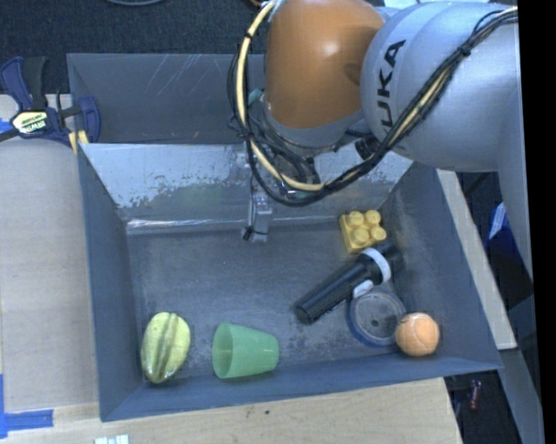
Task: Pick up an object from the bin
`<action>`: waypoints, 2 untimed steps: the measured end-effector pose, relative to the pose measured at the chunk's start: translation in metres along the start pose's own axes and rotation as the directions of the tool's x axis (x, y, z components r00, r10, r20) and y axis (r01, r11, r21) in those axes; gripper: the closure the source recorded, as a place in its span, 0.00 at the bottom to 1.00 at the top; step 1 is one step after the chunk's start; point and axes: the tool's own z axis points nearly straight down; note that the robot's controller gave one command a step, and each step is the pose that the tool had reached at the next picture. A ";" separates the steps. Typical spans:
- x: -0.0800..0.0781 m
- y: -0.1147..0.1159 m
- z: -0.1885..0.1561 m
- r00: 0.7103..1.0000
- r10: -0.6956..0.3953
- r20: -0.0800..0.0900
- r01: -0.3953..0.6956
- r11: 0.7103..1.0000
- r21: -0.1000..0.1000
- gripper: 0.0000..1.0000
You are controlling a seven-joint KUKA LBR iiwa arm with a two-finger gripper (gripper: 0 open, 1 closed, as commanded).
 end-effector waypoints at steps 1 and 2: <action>-0.001 0.000 -0.004 1.000 0.001 0.008 -0.001 1.000 -0.001 0.00; 0.053 0.068 0.135 0.967 -0.254 0.010 0.254 0.967 0.001 0.00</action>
Offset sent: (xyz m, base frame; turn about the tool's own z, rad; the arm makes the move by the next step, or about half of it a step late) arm -0.0628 0.0775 -0.1546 -0.2930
